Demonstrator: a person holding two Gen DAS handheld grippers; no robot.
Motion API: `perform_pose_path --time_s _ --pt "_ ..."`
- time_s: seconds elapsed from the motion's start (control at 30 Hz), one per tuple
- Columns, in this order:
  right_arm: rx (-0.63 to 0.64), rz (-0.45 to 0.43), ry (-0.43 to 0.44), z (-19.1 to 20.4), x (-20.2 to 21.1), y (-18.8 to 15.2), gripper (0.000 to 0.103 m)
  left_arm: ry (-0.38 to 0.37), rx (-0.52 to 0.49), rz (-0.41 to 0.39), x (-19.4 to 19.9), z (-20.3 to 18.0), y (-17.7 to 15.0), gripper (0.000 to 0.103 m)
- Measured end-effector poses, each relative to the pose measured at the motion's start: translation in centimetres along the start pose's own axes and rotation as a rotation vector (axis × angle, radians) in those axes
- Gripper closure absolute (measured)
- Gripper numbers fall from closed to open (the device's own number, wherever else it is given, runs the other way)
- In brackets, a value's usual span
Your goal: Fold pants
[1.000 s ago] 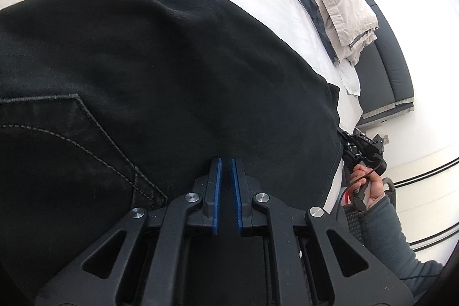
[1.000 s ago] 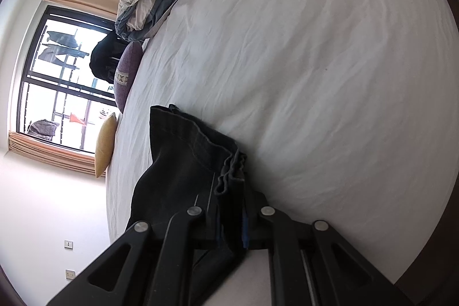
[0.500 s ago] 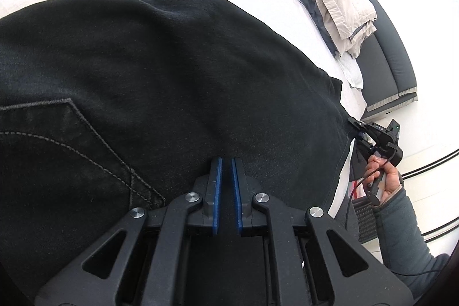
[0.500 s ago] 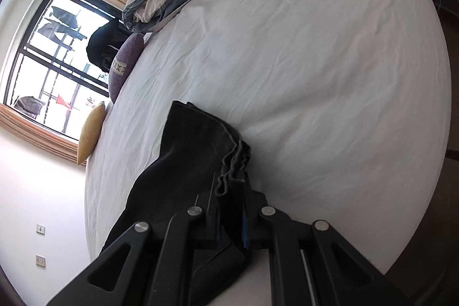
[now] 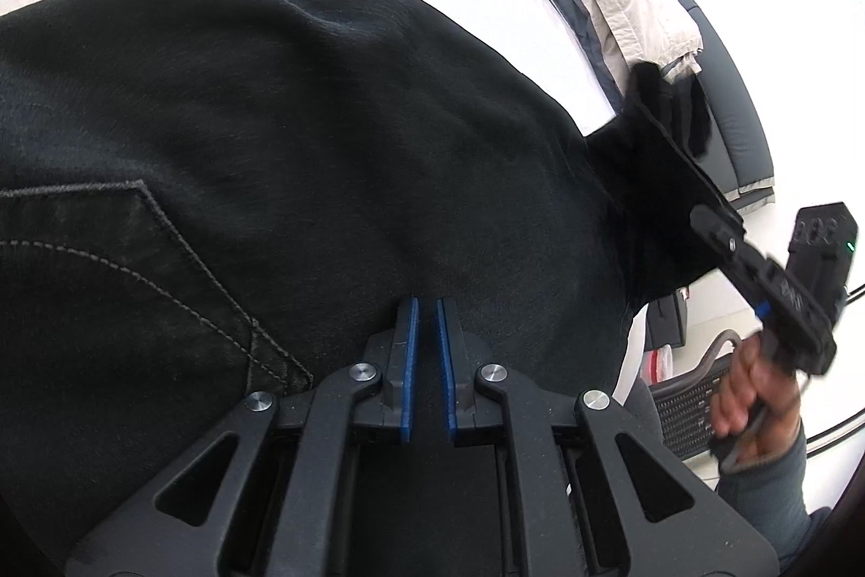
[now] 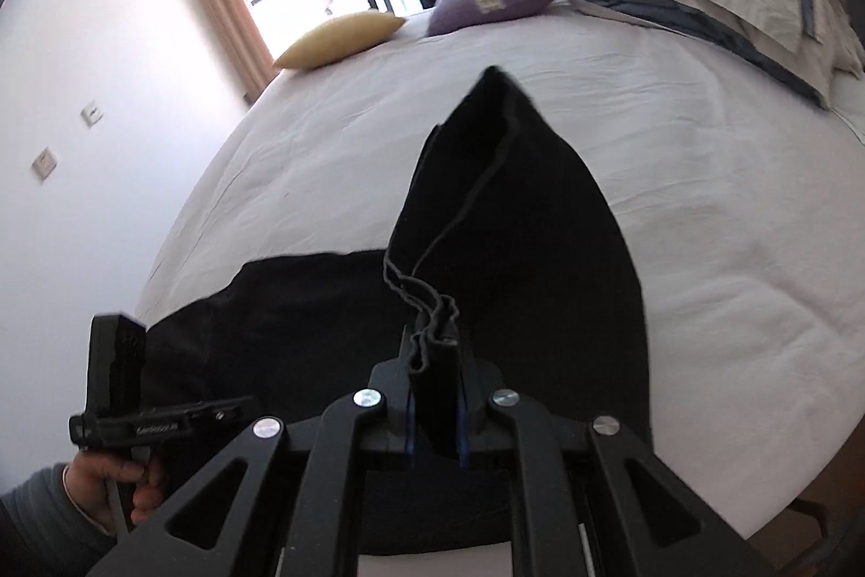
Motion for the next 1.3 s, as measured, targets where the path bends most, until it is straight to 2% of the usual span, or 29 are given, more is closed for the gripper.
perform_pose_path --time_s 0.07,0.17,0.23,0.53,0.6,0.7,0.77,0.83,0.9,0.93,1.17,1.2,1.23,1.27,1.3 --pt "0.08 0.025 0.009 3.3 -0.8 -1.1 0.092 -0.011 0.007 -0.005 0.3 0.3 0.0 0.094" --pt "0.127 0.086 0.031 6.2 -2.6 -3.2 0.092 -0.029 0.02 -0.01 0.5 0.5 0.0 0.094" --pt "0.142 0.102 0.034 7.2 -3.3 -3.8 0.092 -0.037 0.03 -0.013 0.7 0.8 0.1 0.094" --pt "0.199 0.073 -0.015 8.8 -2.7 -4.2 0.092 -0.072 0.082 -0.056 2.0 1.2 -0.2 0.094" --pt "0.224 0.057 -0.022 9.6 -2.2 -4.2 0.092 -0.111 0.111 -0.065 2.3 1.4 -0.3 0.094" --pt "0.272 0.031 -0.022 10.9 -1.5 -4.4 0.092 -0.217 0.189 -0.08 2.7 1.9 -0.4 0.093" --pt "0.308 0.018 -0.025 11.6 -0.9 -4.9 0.092 -0.3 0.267 -0.083 2.7 2.3 -0.3 0.081" --pt "0.342 0.002 -0.029 12.4 -0.3 -5.2 0.092 -0.366 0.281 -0.093 2.9 1.9 0.0 0.047" --pt "0.365 -0.012 -0.029 13.0 0.2 -5.4 0.092 -0.403 0.276 -0.094 2.9 1.0 0.4 0.029" --pt "0.371 -0.018 -0.028 13.2 0.5 -5.4 0.092 -0.399 0.274 -0.085 2.8 0.7 0.5 0.025" --pt "0.416 -0.034 -0.019 14.4 1.4 -6.0 0.092 -0.407 0.323 -0.082 2.0 1.5 1.8 0.026" --pt "0.425 -0.035 -0.018 14.7 1.5 -6.1 0.092 -0.392 0.315 -0.08 1.8 1.3 2.0 0.033" --pt "0.436 -0.038 -0.018 15.0 1.6 -6.3 0.092 -0.373 0.305 -0.074 1.7 1.2 2.1 0.048" --pt "0.45 -0.042 -0.02 15.4 1.7 -6.5 0.092 -0.36 0.303 -0.064 1.6 1.2 2.1 0.059" --pt "0.464 -0.047 -0.023 15.8 1.9 -6.7 0.092 -0.35 0.309 -0.055 1.5 1.4 2.1 0.08"
Point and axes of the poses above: each gripper's, at about its wrist camera, not at the fingertips, and x roughly against the way its jaws point, z to its left, y to its top, the point moved 2 cm from there along -x, roughly the way its jaws point, and after that the axes turned 15 degrees about -y, right-handed, at the moved point
